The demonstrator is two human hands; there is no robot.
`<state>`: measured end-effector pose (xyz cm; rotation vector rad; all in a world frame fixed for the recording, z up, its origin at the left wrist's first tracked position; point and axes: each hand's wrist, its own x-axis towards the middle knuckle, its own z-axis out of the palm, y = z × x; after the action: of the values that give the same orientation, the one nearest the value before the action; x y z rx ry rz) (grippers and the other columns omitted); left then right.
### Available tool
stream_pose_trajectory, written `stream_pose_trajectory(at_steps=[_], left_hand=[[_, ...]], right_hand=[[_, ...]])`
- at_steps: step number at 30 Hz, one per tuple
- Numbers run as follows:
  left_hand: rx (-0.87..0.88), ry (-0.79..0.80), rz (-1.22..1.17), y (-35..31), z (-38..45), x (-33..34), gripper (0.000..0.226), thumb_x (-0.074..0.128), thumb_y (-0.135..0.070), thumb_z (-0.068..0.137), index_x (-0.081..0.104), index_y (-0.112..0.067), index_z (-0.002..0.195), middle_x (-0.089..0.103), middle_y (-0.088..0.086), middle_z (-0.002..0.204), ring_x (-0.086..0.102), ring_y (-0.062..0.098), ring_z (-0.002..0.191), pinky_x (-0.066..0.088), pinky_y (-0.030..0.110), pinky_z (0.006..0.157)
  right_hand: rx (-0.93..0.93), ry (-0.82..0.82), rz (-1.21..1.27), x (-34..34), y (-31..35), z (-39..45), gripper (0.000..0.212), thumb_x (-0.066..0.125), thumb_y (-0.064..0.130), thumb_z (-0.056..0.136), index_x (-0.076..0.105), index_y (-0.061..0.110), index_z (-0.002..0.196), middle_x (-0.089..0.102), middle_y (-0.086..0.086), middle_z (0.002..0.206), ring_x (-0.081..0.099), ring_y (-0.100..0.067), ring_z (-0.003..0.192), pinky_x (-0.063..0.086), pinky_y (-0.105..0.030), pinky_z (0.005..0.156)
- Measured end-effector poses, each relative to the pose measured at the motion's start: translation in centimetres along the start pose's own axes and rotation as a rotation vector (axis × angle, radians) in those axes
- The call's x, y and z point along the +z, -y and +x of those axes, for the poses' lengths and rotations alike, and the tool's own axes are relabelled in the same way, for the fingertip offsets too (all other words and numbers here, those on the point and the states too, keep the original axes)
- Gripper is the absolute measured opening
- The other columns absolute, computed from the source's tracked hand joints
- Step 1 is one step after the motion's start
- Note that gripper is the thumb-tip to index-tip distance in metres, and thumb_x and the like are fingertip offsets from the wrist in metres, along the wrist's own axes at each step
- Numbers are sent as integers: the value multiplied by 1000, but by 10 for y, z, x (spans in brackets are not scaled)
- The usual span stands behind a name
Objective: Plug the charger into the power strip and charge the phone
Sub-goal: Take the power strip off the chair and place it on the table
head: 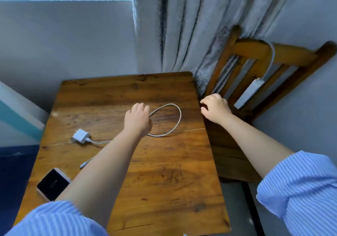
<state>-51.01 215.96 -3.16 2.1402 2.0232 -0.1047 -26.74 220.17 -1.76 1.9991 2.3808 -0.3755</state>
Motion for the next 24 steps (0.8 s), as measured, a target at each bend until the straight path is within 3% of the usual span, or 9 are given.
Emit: stream_pose_trajectory(at_steps=[6, 13, 20, 24], left_hand=[[172, -29, -6, -73, 45, -26, 41, 53, -22, 85, 42, -7, 121, 41, 13, 136, 31, 30, 130, 37, 43, 98], [317, -33, -65, -168, 74, -34, 48, 45, -22, 88, 34, -9, 132, 35, 13, 144, 23, 30, 136, 31, 46, 107], [266, -13, -155, -265, 115, -29, 50, 43, -27, 90, 30, -10, 136, 36, 11, 144, 27, 31, 135, 32, 45, 107], [128, 31, -254, -324, 136, -21, 45, 42, -28, 92, 35, -8, 132, 46, 14, 136, 38, 33, 127, 43, 46, 95]], right_hand=[[117, -109, -1, -41, -66, -13, 30, 46, 20, 89, 52, 10, 118, 54, -13, 128, 38, -31, 123, 36, -47, 99], [247, -215, -69, -87, -151, -26, 29, 48, 18, 88, 54, 10, 115, 56, -15, 124, 41, -34, 119, 42, -48, 92], [217, -262, -83, -127, -256, 10, 30, 44, 10, 88, 53, 5, 116, 55, -24, 121, 41, -37, 118, 41, -44, 90], [93, -247, -17, -134, -303, 38, 40, 44, 3, 86, 42, 5, 127, 39, -19, 140, 32, -35, 128, 32, -47, 103]])
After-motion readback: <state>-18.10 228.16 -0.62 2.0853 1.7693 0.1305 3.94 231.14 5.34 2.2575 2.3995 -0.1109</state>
